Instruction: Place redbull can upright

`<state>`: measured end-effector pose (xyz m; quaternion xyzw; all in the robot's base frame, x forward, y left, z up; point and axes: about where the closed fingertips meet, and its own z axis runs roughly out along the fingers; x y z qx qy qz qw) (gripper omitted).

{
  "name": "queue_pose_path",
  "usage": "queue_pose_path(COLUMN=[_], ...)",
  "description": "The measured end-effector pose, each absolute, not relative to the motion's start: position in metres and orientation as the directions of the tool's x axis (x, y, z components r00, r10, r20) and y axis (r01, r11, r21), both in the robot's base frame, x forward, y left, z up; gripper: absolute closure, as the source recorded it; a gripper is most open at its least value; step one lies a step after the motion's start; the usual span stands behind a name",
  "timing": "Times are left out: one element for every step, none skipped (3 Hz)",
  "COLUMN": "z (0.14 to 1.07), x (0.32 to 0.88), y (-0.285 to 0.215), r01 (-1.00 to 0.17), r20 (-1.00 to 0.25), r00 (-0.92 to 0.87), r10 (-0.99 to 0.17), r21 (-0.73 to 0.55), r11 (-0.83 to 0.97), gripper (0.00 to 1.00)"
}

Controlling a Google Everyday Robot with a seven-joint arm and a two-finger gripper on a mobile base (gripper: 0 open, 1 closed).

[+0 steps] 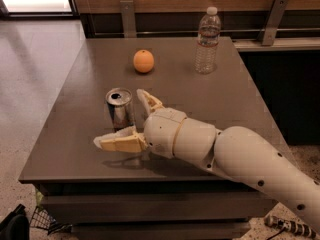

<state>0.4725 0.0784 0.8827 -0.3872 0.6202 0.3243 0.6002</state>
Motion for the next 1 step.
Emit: queue_pose_path(z=[0.8827], x=[0.4725], y=[0.0784], r01=[-0.870], r20=[-0.996], r00=[0.020], r10=[-0.091], r21=[-0.062], r11=[0.490], gripper=[0.00])
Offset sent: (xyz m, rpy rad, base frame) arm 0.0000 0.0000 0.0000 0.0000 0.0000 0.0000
